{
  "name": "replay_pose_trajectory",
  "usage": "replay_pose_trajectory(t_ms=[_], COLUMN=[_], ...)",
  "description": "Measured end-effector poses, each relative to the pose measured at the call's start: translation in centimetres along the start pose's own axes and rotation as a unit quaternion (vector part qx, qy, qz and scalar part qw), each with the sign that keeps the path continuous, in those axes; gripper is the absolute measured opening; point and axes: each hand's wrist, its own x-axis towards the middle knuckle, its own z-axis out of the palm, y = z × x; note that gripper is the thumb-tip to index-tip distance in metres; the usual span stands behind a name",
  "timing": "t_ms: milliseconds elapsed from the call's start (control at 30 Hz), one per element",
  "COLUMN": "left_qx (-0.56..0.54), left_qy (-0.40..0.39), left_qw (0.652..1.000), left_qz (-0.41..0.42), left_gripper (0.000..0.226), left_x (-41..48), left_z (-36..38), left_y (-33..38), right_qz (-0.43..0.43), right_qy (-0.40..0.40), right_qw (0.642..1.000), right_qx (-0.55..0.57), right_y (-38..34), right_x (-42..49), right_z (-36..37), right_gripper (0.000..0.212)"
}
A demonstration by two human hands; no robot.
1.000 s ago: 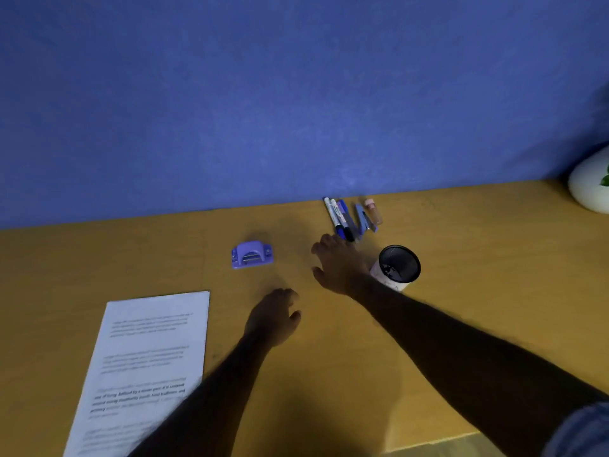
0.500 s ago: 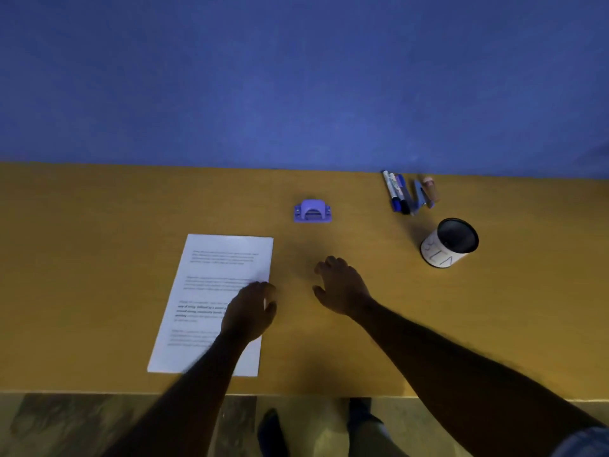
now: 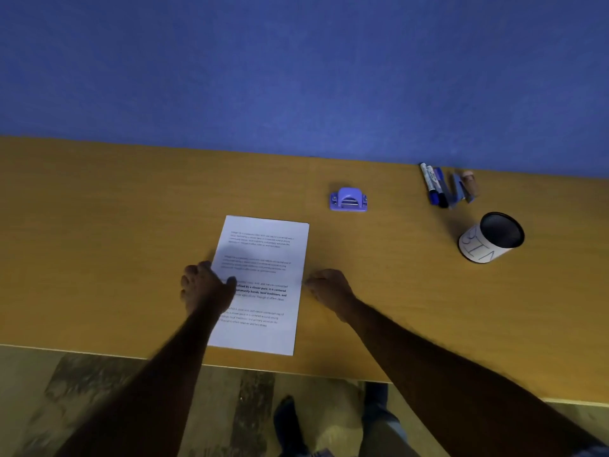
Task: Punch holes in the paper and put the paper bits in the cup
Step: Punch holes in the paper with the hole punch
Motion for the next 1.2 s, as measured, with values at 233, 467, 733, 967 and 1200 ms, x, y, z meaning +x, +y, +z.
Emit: replay_pose_trajectory(t_ms=[233,467,733,967,1200], left_qx=[-0.013,0.003,0.001,0.000,-0.006], left_qy=[-0.030,-0.024,-0.016,-0.009,-0.026], left_qw=[0.999,1.000,1.000,1.000,1.000], left_qz=[-0.005,-0.011,-0.012,0.001,0.010], left_gripper=[0.070,0.080,0.080,0.078,0.075], left_x=[1.4,0.6,0.5,0.3,0.1], left_z=[0.3,0.4,0.4,0.4,0.5], left_y=[-0.4,0.2,0.3,0.1,0.3], right_qz=[0.007,0.079,0.132,0.062,-0.028], right_qy=[0.073,0.113,0.084,0.108,0.101], right_qw=[0.990,0.990,0.984,0.973,0.994], right_qx=[-0.117,0.001,0.080,-0.193,-0.036], right_y=[-1.3,-2.4,-3.2,-3.0,-1.3], right_x=[-0.3,0.5,2.2,1.1,1.5], right_z=[3.0,4.9,4.5,6.0,5.1], right_gripper=[0.015,0.028,0.031,0.043,0.015])
